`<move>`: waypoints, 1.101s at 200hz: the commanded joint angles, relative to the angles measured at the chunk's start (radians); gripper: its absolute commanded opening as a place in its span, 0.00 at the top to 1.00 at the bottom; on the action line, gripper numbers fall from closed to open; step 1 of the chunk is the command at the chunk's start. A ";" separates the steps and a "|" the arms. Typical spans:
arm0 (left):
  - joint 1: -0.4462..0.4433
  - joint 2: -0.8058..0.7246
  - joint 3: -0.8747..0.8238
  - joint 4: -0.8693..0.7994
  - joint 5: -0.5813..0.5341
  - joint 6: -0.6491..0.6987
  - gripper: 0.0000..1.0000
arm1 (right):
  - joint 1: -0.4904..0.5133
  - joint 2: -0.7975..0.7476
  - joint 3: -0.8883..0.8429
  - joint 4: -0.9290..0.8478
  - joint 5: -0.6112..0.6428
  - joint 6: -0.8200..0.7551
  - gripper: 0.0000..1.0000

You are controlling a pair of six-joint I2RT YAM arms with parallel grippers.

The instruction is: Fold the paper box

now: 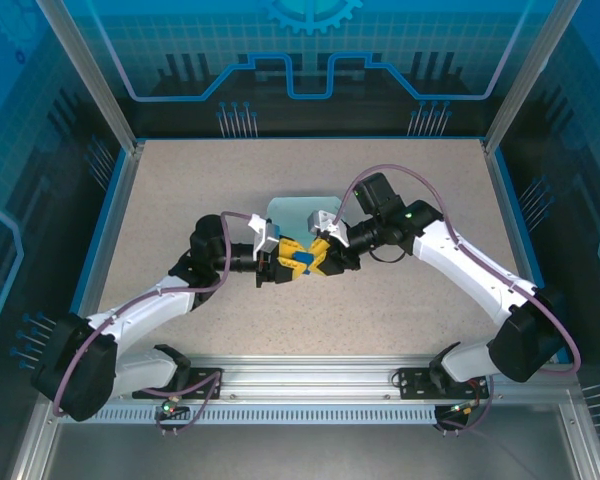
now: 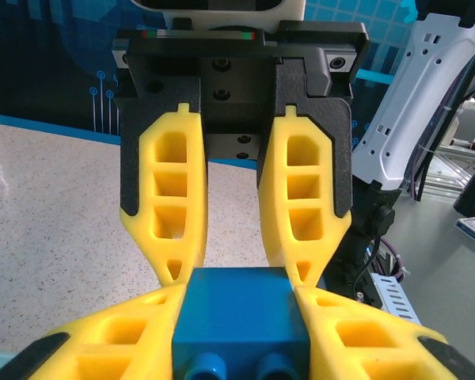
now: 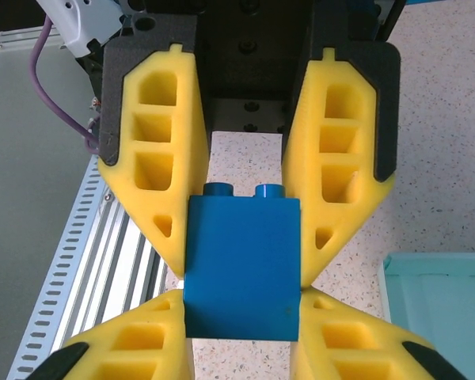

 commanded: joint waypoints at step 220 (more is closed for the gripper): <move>0.164 -0.335 -0.092 -0.210 -0.647 -0.282 0.21 | 0.044 0.491 0.198 0.059 0.566 -0.159 0.78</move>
